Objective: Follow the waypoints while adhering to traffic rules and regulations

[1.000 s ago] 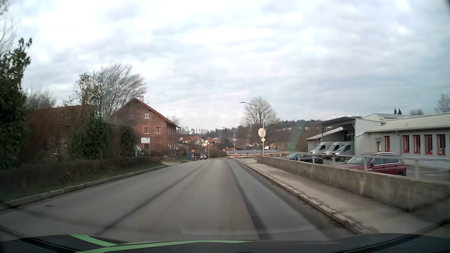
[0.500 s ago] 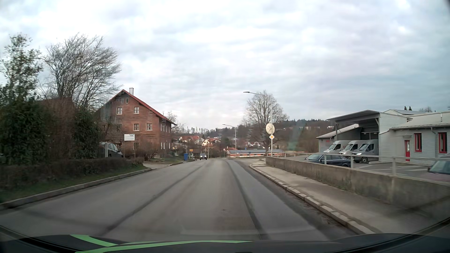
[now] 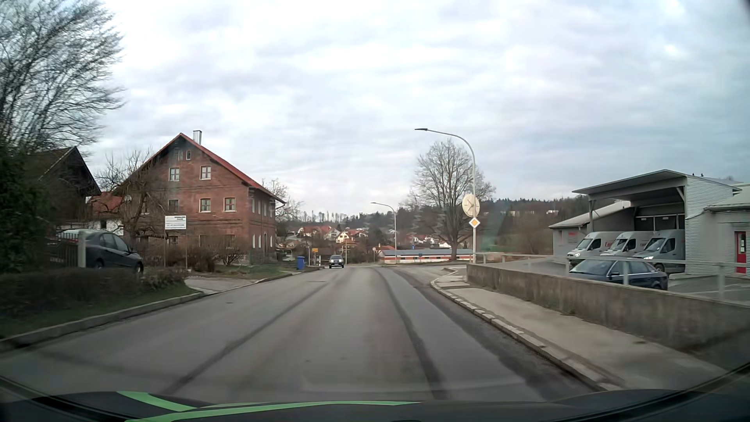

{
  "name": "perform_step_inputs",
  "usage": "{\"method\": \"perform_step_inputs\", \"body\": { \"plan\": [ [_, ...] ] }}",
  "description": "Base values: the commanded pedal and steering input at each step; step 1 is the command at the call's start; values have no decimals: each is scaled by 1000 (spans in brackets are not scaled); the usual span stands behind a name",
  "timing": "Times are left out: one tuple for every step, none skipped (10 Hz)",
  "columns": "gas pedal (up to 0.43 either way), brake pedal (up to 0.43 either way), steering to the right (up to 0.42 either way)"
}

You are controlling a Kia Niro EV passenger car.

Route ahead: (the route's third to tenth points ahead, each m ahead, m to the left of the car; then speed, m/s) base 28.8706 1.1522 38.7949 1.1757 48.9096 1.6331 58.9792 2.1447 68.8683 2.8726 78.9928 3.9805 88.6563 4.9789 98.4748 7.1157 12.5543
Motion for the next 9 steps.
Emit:
{"method": "perform_step_inputs", "body": {
  "plan": [
    [47,0,-1],
    [47,0,0],
    [47,0,0],
    [47,0,0],
    [47,0,0],
    [47,0,0],
    [47,0,0],
    [47,0,0],
    [47,0,0]
  ]
}}
